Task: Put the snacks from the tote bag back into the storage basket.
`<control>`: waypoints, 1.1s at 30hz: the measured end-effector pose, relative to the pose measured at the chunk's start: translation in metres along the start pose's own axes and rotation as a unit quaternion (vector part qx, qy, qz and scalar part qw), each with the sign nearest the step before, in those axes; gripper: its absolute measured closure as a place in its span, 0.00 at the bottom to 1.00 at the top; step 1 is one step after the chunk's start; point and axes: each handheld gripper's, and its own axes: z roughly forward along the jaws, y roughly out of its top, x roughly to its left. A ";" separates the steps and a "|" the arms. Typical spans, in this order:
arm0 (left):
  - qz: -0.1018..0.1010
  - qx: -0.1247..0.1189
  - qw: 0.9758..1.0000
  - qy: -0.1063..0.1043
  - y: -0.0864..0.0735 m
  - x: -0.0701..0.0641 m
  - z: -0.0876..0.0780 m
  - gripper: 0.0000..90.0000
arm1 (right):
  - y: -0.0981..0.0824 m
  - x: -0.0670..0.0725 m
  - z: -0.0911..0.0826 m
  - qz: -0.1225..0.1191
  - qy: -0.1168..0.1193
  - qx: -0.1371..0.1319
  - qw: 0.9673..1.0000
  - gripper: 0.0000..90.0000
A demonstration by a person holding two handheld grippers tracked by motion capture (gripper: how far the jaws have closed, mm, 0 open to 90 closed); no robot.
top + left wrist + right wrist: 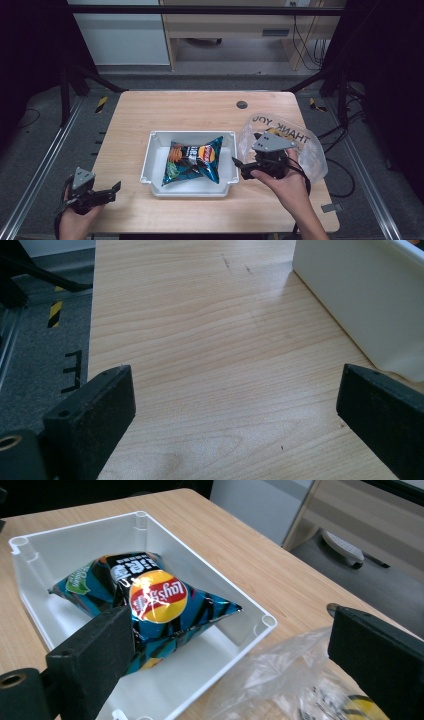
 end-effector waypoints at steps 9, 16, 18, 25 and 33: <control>0.006 0.001 1.000 -0.001 0.000 0.000 0.000 0.02 | -0.019 -0.008 -0.008 0.015 -0.022 0.007 1.000 0.06; 0.007 0.000 1.000 -0.002 0.000 0.000 0.001 0.03 | -0.036 -0.012 -0.017 0.034 -0.037 0.002 0.999 0.08; 0.007 0.000 1.000 -0.002 0.000 0.000 0.001 0.02 | -0.041 -0.013 -0.020 0.040 -0.041 0.002 0.998 0.08; 0.003 0.001 1.000 -0.003 0.000 0.000 0.001 0.02 | -0.061 -0.019 -0.026 0.058 -0.055 0.010 0.997 0.08; -0.002 0.007 1.000 -0.004 -0.001 0.001 0.001 0.02 | -0.083 -0.021 -0.026 0.075 -0.060 0.029 0.995 0.08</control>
